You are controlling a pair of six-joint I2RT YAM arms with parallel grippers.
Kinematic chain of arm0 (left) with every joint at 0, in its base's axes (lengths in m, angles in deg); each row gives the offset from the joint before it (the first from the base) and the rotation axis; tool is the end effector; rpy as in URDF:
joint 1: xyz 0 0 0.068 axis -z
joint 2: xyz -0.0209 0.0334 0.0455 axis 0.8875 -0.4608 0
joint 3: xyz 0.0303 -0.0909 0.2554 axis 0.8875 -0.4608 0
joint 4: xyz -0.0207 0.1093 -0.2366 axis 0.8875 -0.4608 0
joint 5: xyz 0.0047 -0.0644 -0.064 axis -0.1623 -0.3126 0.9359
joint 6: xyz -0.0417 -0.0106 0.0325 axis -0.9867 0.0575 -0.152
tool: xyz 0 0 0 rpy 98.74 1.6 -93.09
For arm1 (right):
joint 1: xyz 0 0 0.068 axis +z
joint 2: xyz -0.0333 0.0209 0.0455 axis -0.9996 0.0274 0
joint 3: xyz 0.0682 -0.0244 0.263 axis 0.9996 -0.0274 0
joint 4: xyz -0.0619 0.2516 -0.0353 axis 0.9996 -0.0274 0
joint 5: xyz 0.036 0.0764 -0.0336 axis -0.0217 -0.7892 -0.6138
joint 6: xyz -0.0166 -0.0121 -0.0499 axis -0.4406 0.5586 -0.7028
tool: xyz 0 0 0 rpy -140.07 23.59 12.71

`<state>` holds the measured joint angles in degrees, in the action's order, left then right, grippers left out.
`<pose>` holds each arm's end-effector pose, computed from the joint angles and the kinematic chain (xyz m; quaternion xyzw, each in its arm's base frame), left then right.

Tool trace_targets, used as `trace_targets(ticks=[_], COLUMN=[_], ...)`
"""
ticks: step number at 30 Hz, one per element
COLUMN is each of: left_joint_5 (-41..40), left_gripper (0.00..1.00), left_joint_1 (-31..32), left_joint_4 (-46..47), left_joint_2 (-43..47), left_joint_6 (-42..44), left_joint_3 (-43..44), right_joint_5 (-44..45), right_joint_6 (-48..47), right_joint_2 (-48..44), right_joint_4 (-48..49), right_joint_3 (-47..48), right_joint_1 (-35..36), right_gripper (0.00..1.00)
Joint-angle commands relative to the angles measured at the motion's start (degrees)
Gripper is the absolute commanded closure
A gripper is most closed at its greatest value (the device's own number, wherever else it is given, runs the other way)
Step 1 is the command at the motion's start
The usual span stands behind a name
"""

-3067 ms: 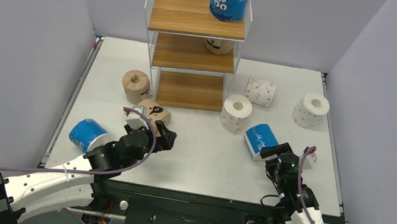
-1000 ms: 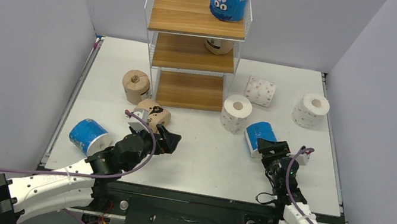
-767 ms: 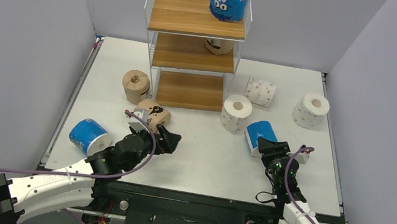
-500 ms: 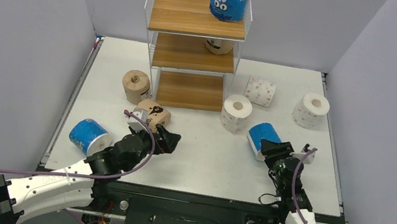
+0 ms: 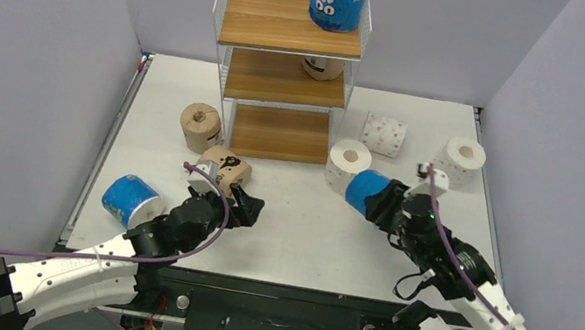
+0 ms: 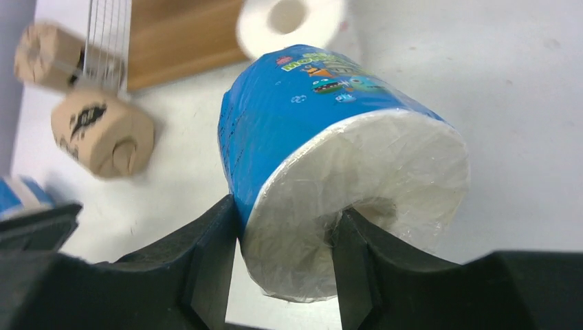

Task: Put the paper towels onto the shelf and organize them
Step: Adjust the paper towel at the center of the board.

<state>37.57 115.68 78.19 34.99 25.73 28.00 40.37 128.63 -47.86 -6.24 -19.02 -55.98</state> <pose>0.1149 -0.1262 0.2220 -0.0950 0.7939 -0.3170 0.5102 0.1227 0.0683 0.3092 0.1330 0.8499 0.2250 0.4576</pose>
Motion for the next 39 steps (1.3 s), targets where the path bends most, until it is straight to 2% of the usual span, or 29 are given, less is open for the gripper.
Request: trace_targets(ticks=[1,2,4,8,19,27,29,33,36,39], left_joint_5=[-1.9,-2.2,-2.8,-4.1,-7.0,-7.5,-7.6,-7.4,-7.4,-7.6], left_gripper=[0.04,0.04,0.03,0.03,0.04,0.04,0.04,0.04,0.04,0.04], left_joint_1=[-0.1,-0.1,-0.1,-0.1,-0.1,-0.1,-0.1,-0.1,-0.1,-0.1], left_joint_4=[-4.8,-5.9,-7.3,-9.6,-14.2,-14.2,-14.0,-13.4,-13.4,-13.2], left_joint_2=[0.7,1.4,2.8,6.0,11.4,10.4,10.2,9.5,8.9,8.4], left_joint_6=[0.4,0.1,-0.5,-1.4,-2.4,-2.7,-2.9,-3.0,-2.8,-2.7], left_joint_3=[4.0,4.1,3.8,2.8,1.4,1.3,1.2,1.1,1.5,1.9], right_joint_5=[11.0,13.0,14.8,15.2,12.4,10.0,9.5,9.2,9.1,8.5], right_joint_6=[-8.5,-9.3,-11.2,-15.6,-23.8,-23.2,-22.8,-22.1,-21.3,-20.8], right_joint_2=[15.0,17.3,23.2,33.0,48.8,53.2,53.3,52.0,49.1,46.1], right_joint_4=[-8.0,-8.8,-10.5,-12.0,-12.5,-10.2,-9.9,-9.7,-9.7,-9.8], right_joint_3=[14.5,16.2,20.3,24.8,29.9,28.0,27.6,27.4,27.6,27.9], right_joint_1=[17.9,22.7,27.8,32.4,33.8,33.7,33.8,33.8,33.8,33.8], right_gripper=[0.75,0.75,0.75,0.75,0.72,0.68,0.64,0.48,0.36,0.29])
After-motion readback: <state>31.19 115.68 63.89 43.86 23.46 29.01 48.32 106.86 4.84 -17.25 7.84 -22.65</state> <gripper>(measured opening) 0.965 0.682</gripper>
